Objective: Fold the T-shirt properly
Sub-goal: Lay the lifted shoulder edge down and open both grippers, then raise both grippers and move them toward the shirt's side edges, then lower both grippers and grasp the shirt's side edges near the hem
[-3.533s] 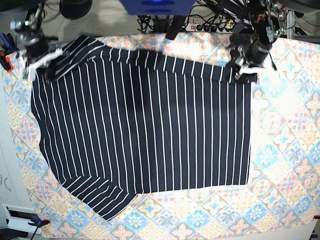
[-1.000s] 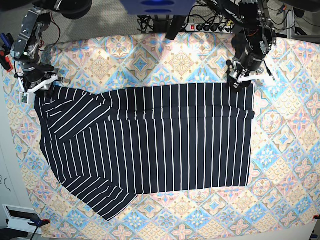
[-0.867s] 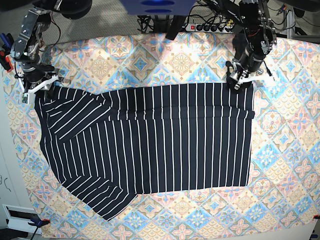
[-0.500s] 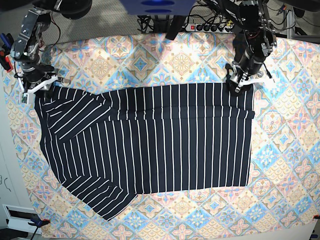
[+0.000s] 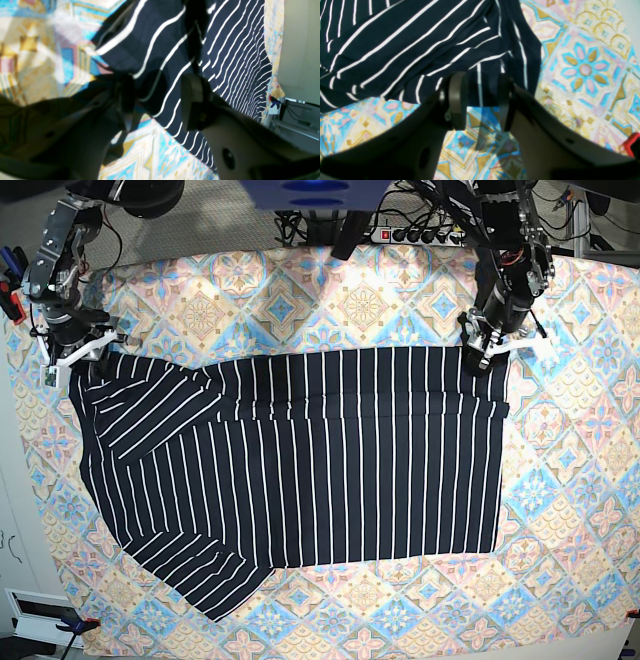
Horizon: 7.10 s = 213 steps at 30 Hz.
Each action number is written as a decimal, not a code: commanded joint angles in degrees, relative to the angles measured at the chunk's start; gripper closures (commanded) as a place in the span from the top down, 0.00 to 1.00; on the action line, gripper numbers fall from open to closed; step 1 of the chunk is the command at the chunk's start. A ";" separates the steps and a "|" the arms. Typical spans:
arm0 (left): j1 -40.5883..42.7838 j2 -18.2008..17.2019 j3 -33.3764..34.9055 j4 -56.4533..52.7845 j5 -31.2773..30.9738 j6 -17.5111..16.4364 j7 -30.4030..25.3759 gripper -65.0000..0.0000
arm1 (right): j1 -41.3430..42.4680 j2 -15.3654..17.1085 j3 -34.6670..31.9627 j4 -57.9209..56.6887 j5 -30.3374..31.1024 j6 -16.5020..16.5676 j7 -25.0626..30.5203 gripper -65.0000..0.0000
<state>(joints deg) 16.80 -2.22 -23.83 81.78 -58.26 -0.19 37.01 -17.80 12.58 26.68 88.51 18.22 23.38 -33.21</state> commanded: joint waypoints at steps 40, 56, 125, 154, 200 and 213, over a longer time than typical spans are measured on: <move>-1.54 -0.11 0.58 0.29 0.46 0.41 0.92 0.00 | 14.07 -1.55 12.49 -26.93 21.91 0.05 -9.47 0.50; -0.40 -0.20 0.58 0.46 0.28 0.41 0.92 0.00 | 15.30 -0.75 16.27 -30.27 21.91 0.05 -10.09 0.00; 28.43 -0.29 -8.30 17.69 0.11 0.05 10.77 0.59 | -9.05 0.30 25.59 -1.08 21.83 0.14 -10.00 0.32; -3.30 -8.64 -8.30 18.84 4.33 0.32 16.66 0.58 | 8.09 2.85 12.75 9.03 19.19 0.14 -23.27 0.32; -35.65 -6.88 4.01 -33.12 30.70 0.14 -0.22 0.58 | 21.28 2.76 -5.09 1.20 -0.59 0.14 -23.10 0.32; -34.07 -3.45 8.05 -31.36 29.73 -0.39 1.45 0.14 | 21.63 2.76 -5.09 1.20 -0.59 0.14 -23.10 0.32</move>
<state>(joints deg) -17.47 -6.00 -16.08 50.13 -28.21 -0.45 35.92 2.66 14.33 21.28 88.51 16.93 23.35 -57.47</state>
